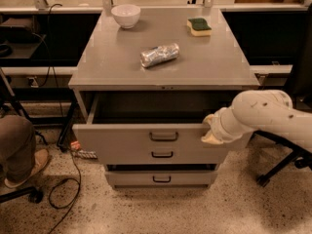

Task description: Open top drawer

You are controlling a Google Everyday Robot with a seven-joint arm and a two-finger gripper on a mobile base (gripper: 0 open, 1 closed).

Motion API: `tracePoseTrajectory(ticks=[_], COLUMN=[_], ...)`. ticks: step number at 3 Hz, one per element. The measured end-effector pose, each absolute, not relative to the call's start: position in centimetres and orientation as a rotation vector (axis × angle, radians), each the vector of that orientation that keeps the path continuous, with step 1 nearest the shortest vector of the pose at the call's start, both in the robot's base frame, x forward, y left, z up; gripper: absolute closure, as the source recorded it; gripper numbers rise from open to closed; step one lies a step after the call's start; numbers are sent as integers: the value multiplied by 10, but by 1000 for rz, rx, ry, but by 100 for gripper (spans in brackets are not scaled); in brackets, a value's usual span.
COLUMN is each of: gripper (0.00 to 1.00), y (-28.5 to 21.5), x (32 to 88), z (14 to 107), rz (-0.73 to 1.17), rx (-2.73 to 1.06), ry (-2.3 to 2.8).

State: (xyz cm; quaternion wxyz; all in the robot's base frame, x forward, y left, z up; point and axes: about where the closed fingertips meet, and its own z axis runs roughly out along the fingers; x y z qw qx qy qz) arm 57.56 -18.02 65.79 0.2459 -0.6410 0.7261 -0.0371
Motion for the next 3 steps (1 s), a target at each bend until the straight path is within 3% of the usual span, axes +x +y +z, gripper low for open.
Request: tracePoseTrajectory(ticks=[3], gripper=[100], y=[-186], x=[481], z=[663], rz=[-113], rx=[-1636], ry=[2045])
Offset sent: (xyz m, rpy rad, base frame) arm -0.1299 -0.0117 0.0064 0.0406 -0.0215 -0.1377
